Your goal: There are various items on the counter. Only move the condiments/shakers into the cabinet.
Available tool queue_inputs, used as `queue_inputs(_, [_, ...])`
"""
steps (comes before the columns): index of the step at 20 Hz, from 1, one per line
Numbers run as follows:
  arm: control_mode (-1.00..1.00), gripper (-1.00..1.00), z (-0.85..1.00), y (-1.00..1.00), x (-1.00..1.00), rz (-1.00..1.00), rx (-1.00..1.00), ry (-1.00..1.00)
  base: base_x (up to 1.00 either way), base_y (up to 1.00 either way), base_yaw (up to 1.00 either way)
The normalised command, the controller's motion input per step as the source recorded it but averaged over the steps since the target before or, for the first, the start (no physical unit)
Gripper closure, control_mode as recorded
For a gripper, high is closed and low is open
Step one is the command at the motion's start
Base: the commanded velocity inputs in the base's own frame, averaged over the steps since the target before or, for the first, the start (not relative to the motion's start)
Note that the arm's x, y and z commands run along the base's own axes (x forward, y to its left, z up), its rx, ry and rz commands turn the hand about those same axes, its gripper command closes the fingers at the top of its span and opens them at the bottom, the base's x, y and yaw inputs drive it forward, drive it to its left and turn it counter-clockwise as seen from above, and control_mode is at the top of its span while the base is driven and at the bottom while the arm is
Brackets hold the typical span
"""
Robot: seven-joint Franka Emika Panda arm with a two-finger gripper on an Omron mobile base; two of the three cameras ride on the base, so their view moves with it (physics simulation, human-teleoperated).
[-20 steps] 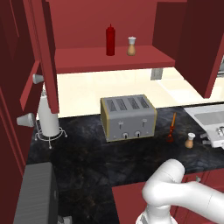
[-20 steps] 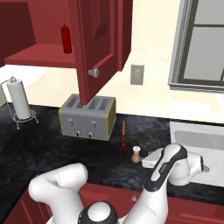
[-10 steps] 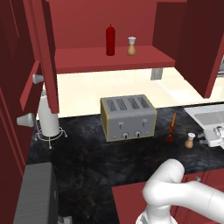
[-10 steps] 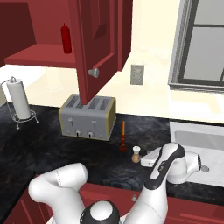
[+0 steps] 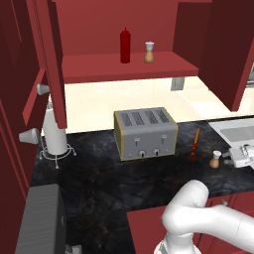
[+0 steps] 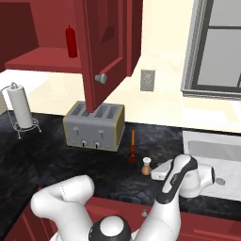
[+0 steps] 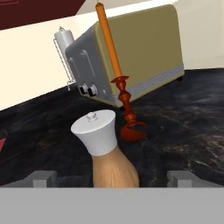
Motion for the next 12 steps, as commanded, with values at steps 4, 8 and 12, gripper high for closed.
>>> queue_inputs(4, [-1.00,-1.00,-0.04,0.14,0.00,0.00,0.00,0.00,0.00,0.00,0.00])
queue_inputs(8, [-1.00,-1.00,0.00,0.21,0.00,0.00,0.00,0.00,0.00,0.00,0.00])
queue_inputs(12, [-1.00,-1.00,0.00,0.03,0.00,0.00,0.00,0.00,0.00,0.00,0.00])
